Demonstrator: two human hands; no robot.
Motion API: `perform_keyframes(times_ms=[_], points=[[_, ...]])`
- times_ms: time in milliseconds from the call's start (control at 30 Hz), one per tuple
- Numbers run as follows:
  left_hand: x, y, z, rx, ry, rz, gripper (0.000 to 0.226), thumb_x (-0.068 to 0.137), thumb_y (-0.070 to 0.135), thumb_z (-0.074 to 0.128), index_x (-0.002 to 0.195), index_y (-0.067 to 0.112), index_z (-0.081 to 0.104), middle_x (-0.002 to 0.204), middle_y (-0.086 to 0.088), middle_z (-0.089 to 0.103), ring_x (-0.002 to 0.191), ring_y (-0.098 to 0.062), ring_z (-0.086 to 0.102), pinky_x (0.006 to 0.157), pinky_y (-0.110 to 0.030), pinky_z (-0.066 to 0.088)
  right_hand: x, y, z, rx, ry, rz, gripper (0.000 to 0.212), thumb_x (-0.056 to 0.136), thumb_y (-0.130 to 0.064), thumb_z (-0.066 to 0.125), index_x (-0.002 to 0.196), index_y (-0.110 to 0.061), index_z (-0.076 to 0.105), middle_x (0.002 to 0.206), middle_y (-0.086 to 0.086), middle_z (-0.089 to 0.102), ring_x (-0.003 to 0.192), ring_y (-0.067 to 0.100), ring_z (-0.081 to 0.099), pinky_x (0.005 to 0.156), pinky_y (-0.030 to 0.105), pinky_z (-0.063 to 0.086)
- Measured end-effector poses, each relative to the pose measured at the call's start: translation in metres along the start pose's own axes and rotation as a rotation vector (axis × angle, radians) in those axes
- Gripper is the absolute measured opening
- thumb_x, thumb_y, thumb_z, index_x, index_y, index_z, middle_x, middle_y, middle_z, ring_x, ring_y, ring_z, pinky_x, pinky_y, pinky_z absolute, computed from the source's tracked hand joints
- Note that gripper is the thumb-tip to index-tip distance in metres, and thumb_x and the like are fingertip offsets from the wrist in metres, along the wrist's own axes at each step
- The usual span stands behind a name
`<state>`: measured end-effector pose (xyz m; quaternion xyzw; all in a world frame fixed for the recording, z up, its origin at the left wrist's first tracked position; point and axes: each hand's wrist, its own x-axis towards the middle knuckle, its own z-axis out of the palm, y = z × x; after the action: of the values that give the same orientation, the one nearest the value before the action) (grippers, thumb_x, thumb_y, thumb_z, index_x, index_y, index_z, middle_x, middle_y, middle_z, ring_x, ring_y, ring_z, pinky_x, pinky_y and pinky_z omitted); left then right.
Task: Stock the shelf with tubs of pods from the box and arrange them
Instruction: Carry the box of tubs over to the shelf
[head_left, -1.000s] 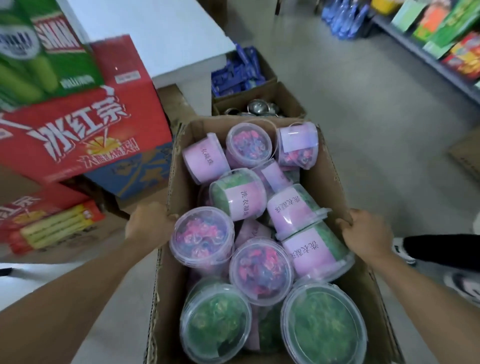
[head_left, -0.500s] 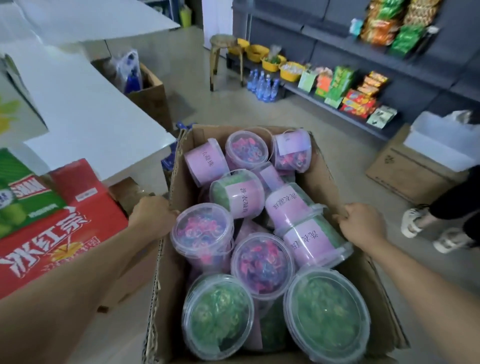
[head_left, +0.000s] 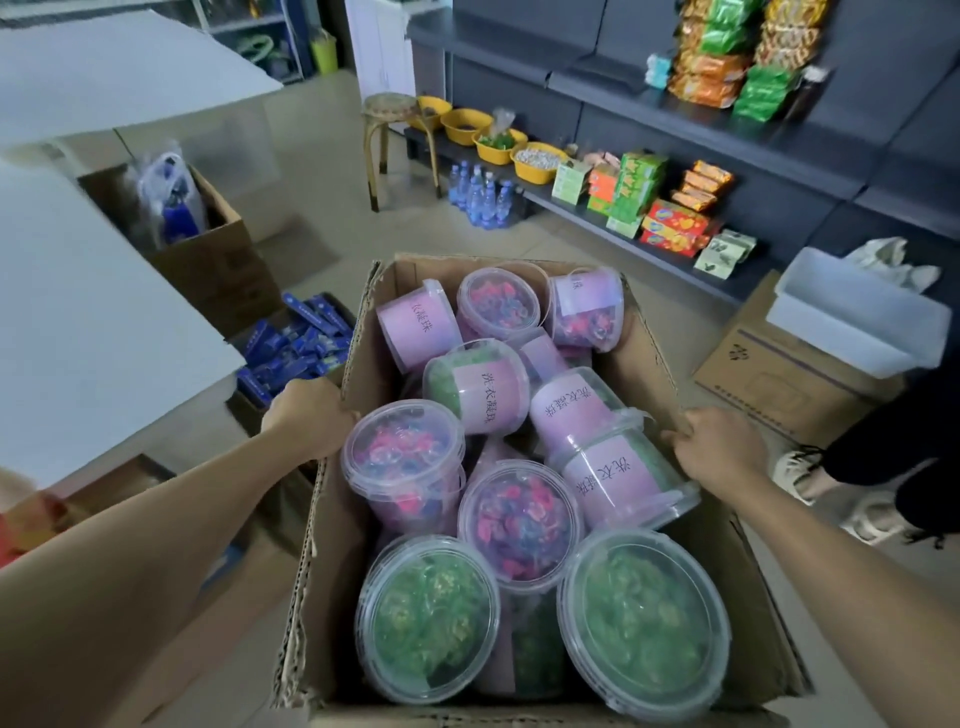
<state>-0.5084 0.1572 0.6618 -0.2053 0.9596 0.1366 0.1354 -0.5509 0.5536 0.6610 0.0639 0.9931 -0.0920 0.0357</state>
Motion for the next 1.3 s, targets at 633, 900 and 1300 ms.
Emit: perform_keyframes(times_ms=[633,900,1300], points=[[0.254,0.227,-0.062,-0.010,-0.026,0.128,0.040,0.086,0.039,0.051,0.098,0.004,0.066,0.104,-0.018,0.065,0.098,-0.036,0.062,0.082,-0.036,0.052,0.273,0.042,-0.056,0.019,0.045,0.162,0.030,0.088,-0.031,0.061,0.063,-0.016,0.051,0.067,0.003,0.052,0.059,0.015,0.042,0.049,0.025,0.025],[0.371,0.333,-0.083,0.024,-0.030,0.144,0.036,0.082,0.037,0.056,0.096,0.005,0.067,0.106,-0.019,0.065,0.100,-0.038,0.061,0.079,-0.035,0.051,0.411,0.069,-0.080,0.045,0.029,0.177,0.036,0.086,-0.031,0.059,0.056,-0.020,0.045,0.078,0.012,0.057,0.079,0.032,0.055,0.065,0.028,0.035],[0.527,0.471,-0.084,0.037,-0.015,0.074,0.041,0.084,0.042,0.048,0.099,0.011,0.069,0.105,-0.014,0.066,0.100,-0.036,0.062,0.081,-0.034,0.052,0.664,0.107,-0.104,0.070,-0.020,0.088,0.022,0.086,-0.026,0.060,0.072,-0.010,0.063,0.080,0.012,0.062,0.073,0.030,0.053,0.061,0.027,0.038]])
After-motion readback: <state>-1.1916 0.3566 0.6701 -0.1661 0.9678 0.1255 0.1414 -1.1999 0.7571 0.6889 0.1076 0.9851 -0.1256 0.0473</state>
